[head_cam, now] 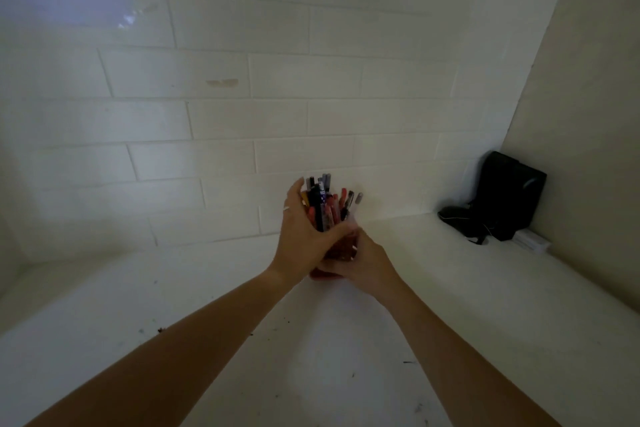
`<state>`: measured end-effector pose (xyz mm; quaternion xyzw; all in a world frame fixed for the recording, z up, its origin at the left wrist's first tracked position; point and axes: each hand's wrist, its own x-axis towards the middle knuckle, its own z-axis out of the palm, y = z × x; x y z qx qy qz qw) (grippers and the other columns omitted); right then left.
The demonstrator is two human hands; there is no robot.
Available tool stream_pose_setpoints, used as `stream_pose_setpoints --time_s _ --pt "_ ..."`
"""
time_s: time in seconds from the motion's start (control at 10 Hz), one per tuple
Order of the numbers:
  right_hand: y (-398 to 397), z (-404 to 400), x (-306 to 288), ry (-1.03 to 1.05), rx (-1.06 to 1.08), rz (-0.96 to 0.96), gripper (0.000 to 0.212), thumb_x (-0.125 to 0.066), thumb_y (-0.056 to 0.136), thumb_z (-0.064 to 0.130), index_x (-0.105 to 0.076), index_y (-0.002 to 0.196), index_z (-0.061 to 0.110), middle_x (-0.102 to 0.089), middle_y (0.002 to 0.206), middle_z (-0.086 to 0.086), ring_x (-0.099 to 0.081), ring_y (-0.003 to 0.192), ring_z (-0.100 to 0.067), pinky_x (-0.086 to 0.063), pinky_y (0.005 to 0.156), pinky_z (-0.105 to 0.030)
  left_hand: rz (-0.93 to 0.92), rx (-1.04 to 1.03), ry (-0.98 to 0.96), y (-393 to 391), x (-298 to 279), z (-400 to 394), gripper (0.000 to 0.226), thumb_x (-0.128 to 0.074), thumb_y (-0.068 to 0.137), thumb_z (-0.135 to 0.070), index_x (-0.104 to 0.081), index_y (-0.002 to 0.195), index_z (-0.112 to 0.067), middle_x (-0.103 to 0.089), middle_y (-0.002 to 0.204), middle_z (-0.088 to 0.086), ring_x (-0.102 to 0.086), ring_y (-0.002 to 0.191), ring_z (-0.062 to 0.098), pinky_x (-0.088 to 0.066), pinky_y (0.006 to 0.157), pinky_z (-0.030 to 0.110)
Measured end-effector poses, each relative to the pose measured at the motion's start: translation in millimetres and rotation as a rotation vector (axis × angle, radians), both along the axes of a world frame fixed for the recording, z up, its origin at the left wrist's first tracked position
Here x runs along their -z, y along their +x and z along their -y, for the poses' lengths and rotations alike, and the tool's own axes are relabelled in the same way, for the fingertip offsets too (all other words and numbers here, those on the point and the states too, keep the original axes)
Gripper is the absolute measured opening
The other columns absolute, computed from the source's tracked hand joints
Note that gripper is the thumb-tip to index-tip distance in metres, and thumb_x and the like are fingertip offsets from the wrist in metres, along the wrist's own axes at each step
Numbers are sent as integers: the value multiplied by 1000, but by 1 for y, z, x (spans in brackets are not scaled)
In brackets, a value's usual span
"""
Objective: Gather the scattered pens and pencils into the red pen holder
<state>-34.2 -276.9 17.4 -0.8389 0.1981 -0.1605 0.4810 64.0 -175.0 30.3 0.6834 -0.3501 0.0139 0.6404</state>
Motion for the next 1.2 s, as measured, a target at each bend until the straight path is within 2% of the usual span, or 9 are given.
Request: stream_pose_setpoints --time_s 0.1,0.4,0.6,0.7,0.8,0.9,1.0,1.1,1.2 --pt "3 -3 0 -61 34 19 67 -85 74 27 -53 132 19 -69 121 0 -66 101 -14 -42 62 -2 17 -2 55 -4 8 -5 102 -94 56 -39 -34 138 -32 -61 120 -9 -63 112 4 -55 98 33" --pt "46 -18 -11 -25 4 66 61 -81 79 22 -45 127 13 -63 104 5 -57 75 3 -43 53 -1 25 -161 76 34 -4 -13 100 -93 51 -43 -38 133 -28 -64 114 -7 -63 110 16 -55 96 40" --pt "71 -23 0 -22 15 98 58 -83 76 23 -46 120 21 -66 100 8 -67 86 -12 -46 58 -5 81 -202 137 49 3 -18 100 -93 53 -28 -40 137 -25 -56 124 -5 -56 107 1 -47 97 13" --pt "73 -24 6 -2 19 125 54 -80 79 23 -52 124 22 -65 100 10 -59 77 5 -45 58 -2 63 -282 111 50 9 -19 91 -93 60 -15 -43 136 -14 -35 125 3 -44 91 -12 -33 80 -11" --pt "78 -24 6 13 24 134 52 -80 80 23 -56 126 18 -67 109 4 -58 79 6 -45 58 0 16 -314 132 53 8 -21 91 -93 60 -21 -43 137 -16 -43 118 9 -41 89 6 -37 76 1" --pt "80 -27 2 14 22 117 55 -79 80 26 -53 128 18 -67 116 0 -63 88 -10 -46 62 -5 -13 -325 155 56 7 -20 93 -92 61 -23 -40 139 -14 -50 121 13 -39 94 10 -35 84 15" --pt "74 -31 -7 -10 21 74 57 -78 81 25 -50 129 14 -67 118 -4 -61 92 -16 -44 63 -10 -59 -331 188 47 1 -23 107 -93 60 -21 -30 145 -9 -50 129 18 -46 114 25 -38 94 24" --pt "62 -34 -15 -20 35 61 67 -81 77 25 -47 133 11 -66 122 -6 -65 105 -23 -54 77 -25 -125 -316 231 31 -7 -32 121 -92 63 -18 -11 153 -7 -40 138 24 -42 129 35 -38 100 30" --pt "41 -45 -45 -53 39 76 76 -84 75 28 -43 136 9 -63 127 -9 -64 106 -23 -53 86 -33 -124 -311 213 7 -40 -48 115 -90 67 -20 -13 152 -7 -32 139 23 -42 128 34 -37 96 27"
